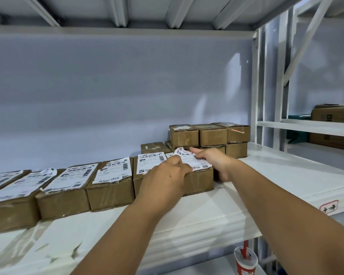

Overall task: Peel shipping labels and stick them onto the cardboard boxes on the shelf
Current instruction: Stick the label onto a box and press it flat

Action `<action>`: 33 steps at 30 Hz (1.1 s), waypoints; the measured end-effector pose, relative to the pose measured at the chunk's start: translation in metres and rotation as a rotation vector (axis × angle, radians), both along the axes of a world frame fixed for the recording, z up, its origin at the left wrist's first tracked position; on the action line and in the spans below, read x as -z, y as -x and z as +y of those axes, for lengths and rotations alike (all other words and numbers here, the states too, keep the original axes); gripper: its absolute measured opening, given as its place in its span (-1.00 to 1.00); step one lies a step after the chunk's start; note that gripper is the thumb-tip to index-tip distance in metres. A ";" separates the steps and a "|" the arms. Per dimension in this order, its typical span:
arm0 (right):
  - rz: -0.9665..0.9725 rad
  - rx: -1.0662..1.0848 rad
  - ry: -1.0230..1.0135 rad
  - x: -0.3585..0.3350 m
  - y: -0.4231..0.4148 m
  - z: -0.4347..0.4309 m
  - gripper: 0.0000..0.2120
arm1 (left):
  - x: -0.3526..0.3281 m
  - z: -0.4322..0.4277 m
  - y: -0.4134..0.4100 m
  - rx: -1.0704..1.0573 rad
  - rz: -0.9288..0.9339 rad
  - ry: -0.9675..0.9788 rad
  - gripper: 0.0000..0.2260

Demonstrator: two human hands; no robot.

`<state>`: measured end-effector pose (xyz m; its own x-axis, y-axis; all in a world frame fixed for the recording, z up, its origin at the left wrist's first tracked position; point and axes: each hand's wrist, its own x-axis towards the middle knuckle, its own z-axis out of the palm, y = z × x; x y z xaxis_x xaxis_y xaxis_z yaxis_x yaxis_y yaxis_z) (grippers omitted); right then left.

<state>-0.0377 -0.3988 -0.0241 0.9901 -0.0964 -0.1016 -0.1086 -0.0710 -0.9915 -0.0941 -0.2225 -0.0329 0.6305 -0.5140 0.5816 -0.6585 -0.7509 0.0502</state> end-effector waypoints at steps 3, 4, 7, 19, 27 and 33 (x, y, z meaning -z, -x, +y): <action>0.098 0.012 -0.009 -0.001 0.000 0.000 -0.69 | 0.001 0.000 0.000 0.001 0.008 0.012 -0.65; 0.084 0.011 -0.010 -0.001 0.001 -0.001 -0.66 | 0.002 0.000 0.000 0.000 0.009 0.013 -0.64; -0.054 0.087 0.158 -0.006 0.003 -0.002 -0.43 | 0.001 0.000 0.001 -0.005 0.009 0.010 -0.63; -0.392 -0.128 1.281 -0.042 0.015 0.045 -0.63 | 0.000 0.000 0.003 0.012 0.022 0.004 -0.65; -0.174 -0.314 1.001 -0.035 0.010 0.044 -0.55 | 0.001 0.000 0.000 0.020 0.035 0.027 -0.63; -0.270 -0.252 0.658 -0.020 0.019 0.019 -0.70 | 0.000 0.000 -0.001 -0.015 0.045 0.041 -0.62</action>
<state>-0.0570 -0.3799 -0.0041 0.9725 0.1794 0.1485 0.2303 -0.6480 -0.7260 -0.0927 -0.2225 -0.0328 0.6641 -0.4807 0.5727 -0.6436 -0.7573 0.1106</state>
